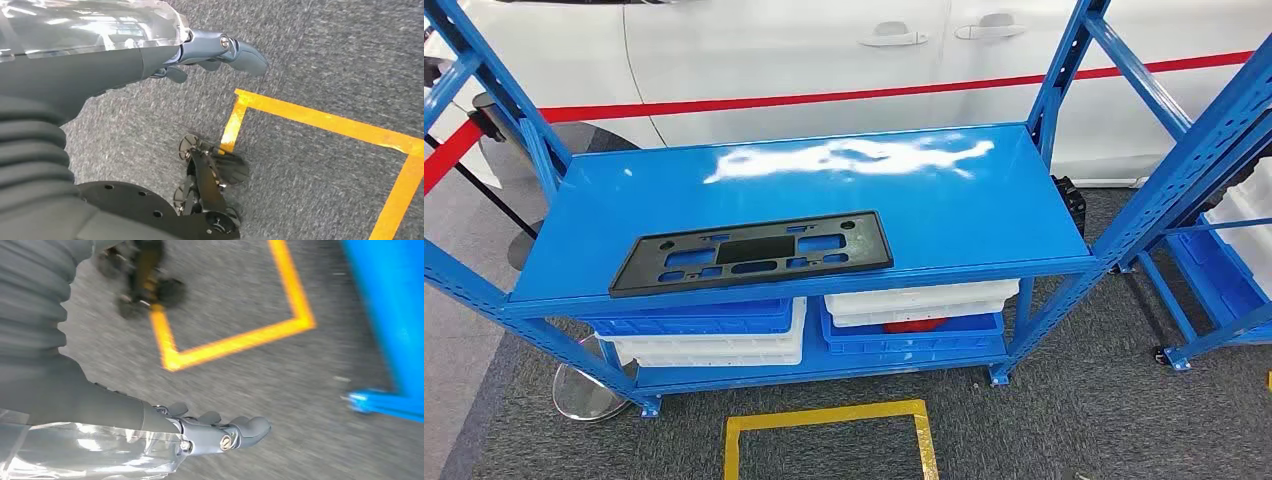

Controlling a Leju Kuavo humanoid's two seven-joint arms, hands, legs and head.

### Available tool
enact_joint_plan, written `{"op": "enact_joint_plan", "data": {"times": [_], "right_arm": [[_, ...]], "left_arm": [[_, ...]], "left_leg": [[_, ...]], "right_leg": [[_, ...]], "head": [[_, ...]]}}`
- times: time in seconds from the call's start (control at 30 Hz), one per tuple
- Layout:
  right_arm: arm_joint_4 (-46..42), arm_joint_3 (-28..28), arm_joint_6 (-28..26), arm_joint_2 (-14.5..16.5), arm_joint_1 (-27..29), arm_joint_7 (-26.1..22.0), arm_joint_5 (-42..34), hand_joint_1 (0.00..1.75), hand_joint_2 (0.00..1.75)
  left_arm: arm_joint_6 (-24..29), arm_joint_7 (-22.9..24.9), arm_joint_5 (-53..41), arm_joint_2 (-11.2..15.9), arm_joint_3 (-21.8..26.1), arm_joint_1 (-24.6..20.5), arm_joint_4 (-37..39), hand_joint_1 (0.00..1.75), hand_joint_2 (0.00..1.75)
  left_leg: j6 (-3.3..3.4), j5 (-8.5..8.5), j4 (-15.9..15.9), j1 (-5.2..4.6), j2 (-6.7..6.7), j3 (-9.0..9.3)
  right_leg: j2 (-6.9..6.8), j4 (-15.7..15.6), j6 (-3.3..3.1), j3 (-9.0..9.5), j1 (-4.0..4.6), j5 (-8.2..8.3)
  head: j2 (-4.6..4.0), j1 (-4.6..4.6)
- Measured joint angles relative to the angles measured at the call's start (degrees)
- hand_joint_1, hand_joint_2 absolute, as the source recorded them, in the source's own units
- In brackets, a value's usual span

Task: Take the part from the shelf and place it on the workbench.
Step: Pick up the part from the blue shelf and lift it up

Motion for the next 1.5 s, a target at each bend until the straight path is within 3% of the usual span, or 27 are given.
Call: {"op": "enact_joint_plan", "data": {"times": [0.3,0.83,0.9,1.0,1.07,1.13,1.17,1.2,1.27,1.3,1.37,1.4,1.43,1.5], "right_arm": [[-16.2,2.4,-2.2,-0.3,1.8,-3.9,0.1,0.00,1.75],[-48.5,16.9,-7.9,-5.3,4.6,-11.0,2.7,0.00,1.75],[-51.9,19.4,-8.6,-6.0,5.0,-11.7,3.3,0.00,1.75],[-57.1,23.5,-10.1,-7.1,5.6,-12.8,4.5,0.00,1.75],[-60.1,26.4,-11.1,-8.0,5.9,-13.3,5.1,0.00,1.75],[-62.7,29.5,-11.9,-8.9,6.3,-13.4,5.4,0.00,1.75],[-63.9,31.2,-12.3,-9.4,6.5,-13.3,5.4,0.00,1.75],[-65.2,32.9,-12.5,-9.9,6.7,-13.2,5.4,0.00,1.75],[-67.7,36.3,-12.9,-11.0,6.8,-12.9,5.3,0.00,1.75],[-68.8,38.0,-13.1,-11.4,6.8,-12.6,5.3,0.00,1.75],[-71.0,41.3,-13.2,-12.3,7.0,-12.1,4.9,0.00,1.75],[-72.0,42.8,-13.1,-12.6,7.1,-11.8,4.6,0.00,1.75],[-73.1,44.2,-12.9,-12.8,7.2,-11.5,4.2,0.00,1.75],[-74.7,47.1,-12.2,-13.2,7.0,-10.9,3.8,0.00,1.75]], "left_arm": [[1.3,-2.9,1.8,0.0,-1.9,-0.7,1.0,0.00,0.00],[3.5,-7.0,4.6,0.1,-6.0,-1.7,2.7,0.00,0.00],[3.8,-7.1,4.9,0.2,-6.6,-1.8,2.9,0.00,0.00],[4.3,-7.1,5.4,0.1,-7.6,-2.1,3.1,0.00,0.00],[4.6,-7.1,5.7,-0.1,-8.3,-2.2,3.3,0.00,0.00],[5.0,-6.9,6.1,-0.3,-9.0,-2.2,3.5,0.00,0.00],[5.2,-6.8,6.3,-0.4,-9.3,-2.2,3.6,0.00,0.00],[5.4,-6.7,6.5,-0.6,-9.7,-2.1,3.7,0.00,0.00],[5.7,-6.6,7.0,-0.9,-10.3,-2.1,3.9,0.00,0.00],[5.8,-6.5,7.2,-1.0,-10.6,-2.2,4.0,0.00,0.00],[6.2,-6.4,7.7,-1.0,-11.2,-2.3,4.3,0.00,0.00],[6.4,-6.4,8.0,-1.1,-11.4,-2.3,4.4,0.00,0.00],[6.5,-6.4,8.2,-1.1,-11.6,-2.4,4.4,0.00,0.00],[6.8,-6.4,8.8,-1.1,-12.1,-2.5,4.5,0.00,0.00]], "left_leg": [[0.01,0.00,0.1,-0.01,0.01,-0.01],[0.08,-0.02,0.3,-0.03,0.00,-0.05],[0.53,0.04,0.3,-0.18,0.00,-0.13],[1.81,1.79,-2.6,0.11,0.13,1.12],[2.17,2.77,-4.3,0.53,0.26,1.88],[2.15,2.72,-4.3,0.71,0.27,1.86],[1.94,2.50,-4.1,0.85,0.25,1.88],[1.60,2.14,-3.8,1.07,0.20,1.94],[0.56,0.93,-2.4,1.77,0.05,1.98],[-0.09,0.12,-1.4,1.89,-0.04,1.73],[-1.10,-1.14,0.2,1.84,-0.18,1.05],[-1.42,-1.42,0.5,1.73,-0.23,0.81],[-1.57,-1.55,0.6,1.82,-0.25,0.81],[-1.82,-2.41,1.7,2.02,-0.20,0.56]], "right_leg": [[0.02,0.0,0.05,0.02,-0.01,0.03],[0.03,-0.1,0.23,0.04,-0.10,0.15],[0.02,-0.4,0.67,0.05,-0.34,0.43],[-0.04,-0.8,1.45,0.15,-0.35,0.50],[-0.09,3.3,1.80,-1.97,-0.40,-1.70],[-0.10,10.4,2.44,-5.88,-0.75,-4.36],[-0.12,12.5,2.83,-7.24,-1.02,-4.46],[-0.17,12.6,3.26,-7.62,-1.33,-3.41],[-0.29,7.1,4.23,-5.41,-1.97,0.53],[-0.27,4.1,4.54,-4.08,-2.07,1.67],[-0.11,1.8,3.60,-3.09,-1.97,1.62],[0.00,2.0,2.73,-3.33,-1.76,1.16],[0.04,2.3,1.85,-3.52,-1.71,0.97],[0.00,2.2,0.95,-3.51,-1.65,0.77]], "head": [[0.00,0.01],[0.00,0.01],[0.00,-0.01],[0.00,0.03],[0.00,0.15],[0.00,0.17],[0.00,0.18],[0.00,0.17],[0.00,0.19],[0.00,0.32],[0.00,0.53],[0.00,0.57],[0.00,0.48],[0.00,0.37]]}}
